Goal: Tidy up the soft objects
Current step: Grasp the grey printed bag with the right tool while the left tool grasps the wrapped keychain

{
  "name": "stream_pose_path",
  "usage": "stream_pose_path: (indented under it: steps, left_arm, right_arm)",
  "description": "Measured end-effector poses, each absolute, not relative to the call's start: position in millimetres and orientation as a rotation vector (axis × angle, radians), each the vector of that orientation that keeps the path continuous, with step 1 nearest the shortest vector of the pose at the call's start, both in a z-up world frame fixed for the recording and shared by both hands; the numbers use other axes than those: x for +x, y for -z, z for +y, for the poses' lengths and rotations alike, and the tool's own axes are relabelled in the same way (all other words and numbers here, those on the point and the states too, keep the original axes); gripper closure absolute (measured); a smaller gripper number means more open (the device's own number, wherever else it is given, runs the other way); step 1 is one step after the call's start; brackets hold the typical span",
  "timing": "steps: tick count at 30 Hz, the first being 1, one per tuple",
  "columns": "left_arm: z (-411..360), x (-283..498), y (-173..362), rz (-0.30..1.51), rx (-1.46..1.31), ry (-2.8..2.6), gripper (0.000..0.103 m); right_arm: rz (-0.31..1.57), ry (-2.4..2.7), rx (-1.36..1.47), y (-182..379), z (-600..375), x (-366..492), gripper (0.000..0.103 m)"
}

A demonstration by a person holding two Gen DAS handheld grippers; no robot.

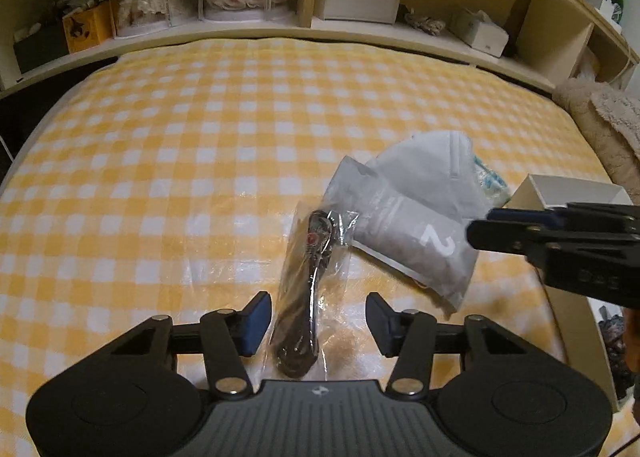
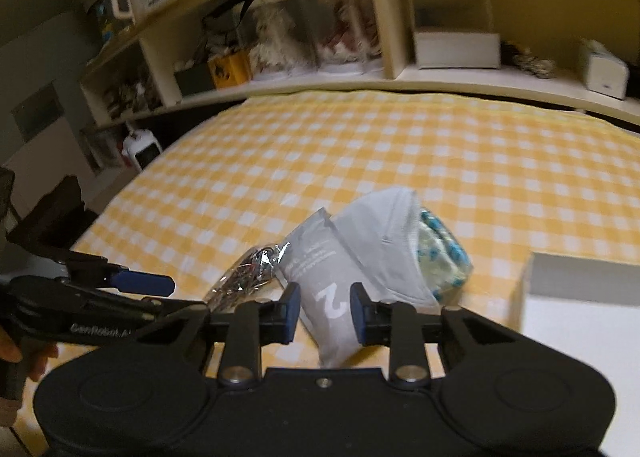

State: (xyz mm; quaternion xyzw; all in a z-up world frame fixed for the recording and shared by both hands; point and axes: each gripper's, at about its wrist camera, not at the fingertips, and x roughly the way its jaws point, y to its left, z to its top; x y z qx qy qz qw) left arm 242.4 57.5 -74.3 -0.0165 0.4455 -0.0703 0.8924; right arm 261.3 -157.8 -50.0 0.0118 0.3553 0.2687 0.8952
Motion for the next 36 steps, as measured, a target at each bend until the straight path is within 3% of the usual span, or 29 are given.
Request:
stream_pose_path:
  steps: [2, 4, 9, 20, 25, 27, 28, 29, 36]
  left_arm:
    - [59, 246, 80, 0.932, -0.031, 0.140, 0.051]
    - [61, 251, 87, 0.945, -0.018, 0.127, 0.061]
    - [62, 254, 107, 0.988, 0.016, 0.121, 0.072]
    - [76, 223, 104, 1.056, -0.207, 0.050, 0.076]
    - [95, 209, 96, 1.004, -0.285, -0.078, 0.076]
    - [97, 210, 97, 1.014, -0.290, -0.078, 0.076]
    - [97, 209, 99, 1.021, -0.297, -0.076, 0.076]
    - [97, 209, 100, 1.028, -0.304, -0.073, 0.076]
    - [88, 216, 109, 1.040, -0.327, -0.051, 0.072]
  right_arm:
    - [0.740, -0.555, 0.003, 59, -153, 270, 0.074]
    - [0.751, -0.549, -0.015, 70, -149, 277, 0.074]
    - [0.824, -0.533, -0.075, 95, -149, 280, 0.074]
    - [0.950, -0.582, -0.179, 101, -142, 239, 0.075]
    - [0.872, -0.605, -0.132, 72, -148, 233, 0.074]
    - [0.814, -0.607, -0.108, 62, -151, 239, 0.066]
    - [0.788, -0.598, -0.101, 58, -149, 245, 0.055]
    - [0.764, -0.589, -0.098, 57, -150, 250, 0.050]
    - [0.765, -0.633, -0.094, 86, -141, 285, 0.032]
